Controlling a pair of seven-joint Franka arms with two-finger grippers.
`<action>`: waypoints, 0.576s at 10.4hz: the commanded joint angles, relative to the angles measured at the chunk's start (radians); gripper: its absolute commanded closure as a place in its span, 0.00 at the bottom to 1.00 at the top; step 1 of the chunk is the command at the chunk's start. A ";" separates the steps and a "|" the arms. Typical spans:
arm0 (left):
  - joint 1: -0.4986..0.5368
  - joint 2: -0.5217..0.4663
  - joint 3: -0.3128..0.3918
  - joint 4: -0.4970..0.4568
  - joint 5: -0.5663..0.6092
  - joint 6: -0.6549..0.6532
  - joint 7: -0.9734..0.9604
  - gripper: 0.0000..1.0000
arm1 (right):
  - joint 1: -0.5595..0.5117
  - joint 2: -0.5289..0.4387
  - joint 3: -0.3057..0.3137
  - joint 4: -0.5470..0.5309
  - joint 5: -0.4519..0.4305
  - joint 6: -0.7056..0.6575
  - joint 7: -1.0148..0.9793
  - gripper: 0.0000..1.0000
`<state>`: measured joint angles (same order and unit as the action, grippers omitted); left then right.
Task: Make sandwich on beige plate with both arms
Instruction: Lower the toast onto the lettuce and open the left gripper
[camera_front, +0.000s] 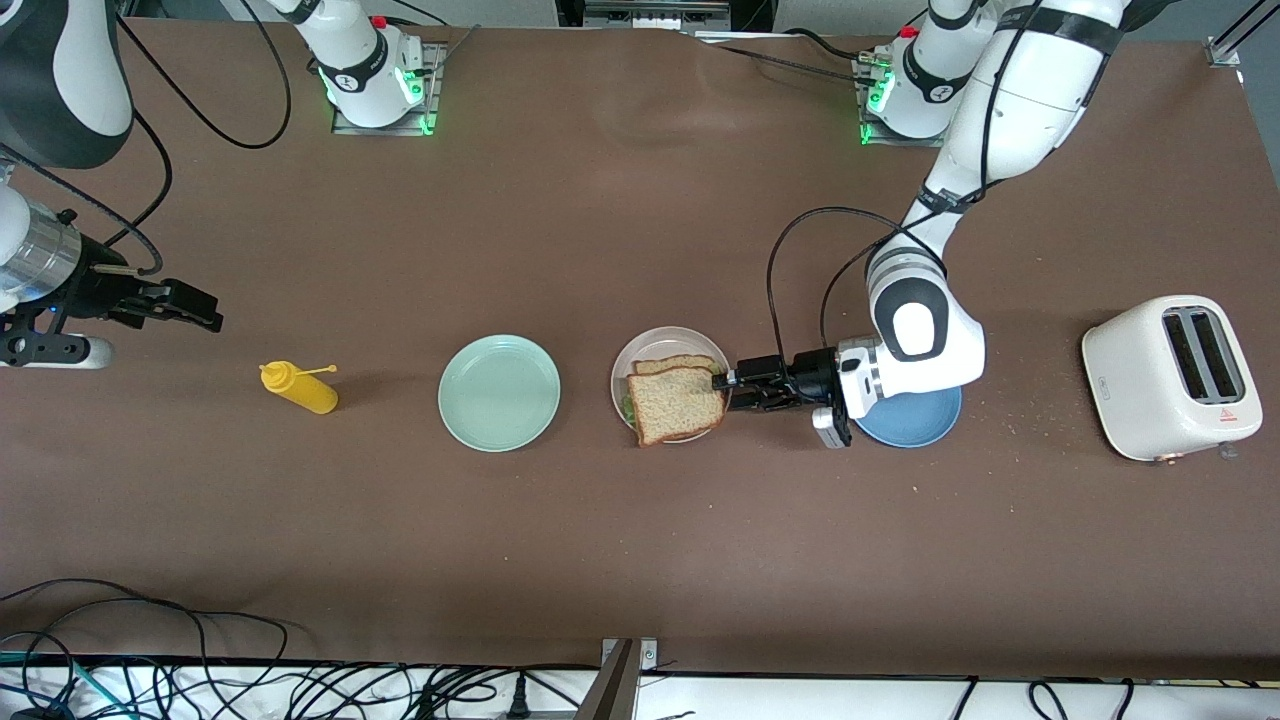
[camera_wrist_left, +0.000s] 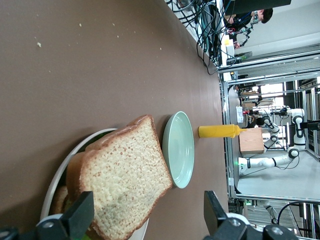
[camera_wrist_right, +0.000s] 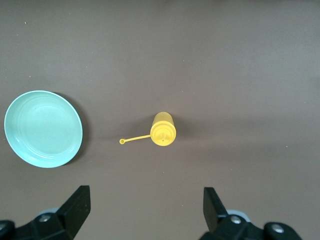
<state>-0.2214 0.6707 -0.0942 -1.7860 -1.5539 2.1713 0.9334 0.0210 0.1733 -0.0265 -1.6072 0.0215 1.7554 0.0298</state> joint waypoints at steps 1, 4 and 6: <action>0.023 -0.051 -0.001 -0.015 0.082 0.002 -0.083 0.00 | 0.002 0.011 -0.001 0.029 0.012 -0.017 0.007 0.00; 0.072 -0.120 -0.001 -0.012 0.390 -0.008 -0.398 0.00 | 0.016 0.014 -0.001 0.029 0.009 -0.014 0.010 0.00; 0.083 -0.164 -0.001 -0.009 0.588 -0.025 -0.590 0.00 | 0.017 0.014 -0.006 0.029 0.005 -0.023 0.010 0.00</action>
<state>-0.1424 0.5543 -0.0927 -1.7805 -1.0755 2.1644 0.4642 0.0352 0.1748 -0.0262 -1.6069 0.0216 1.7552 0.0308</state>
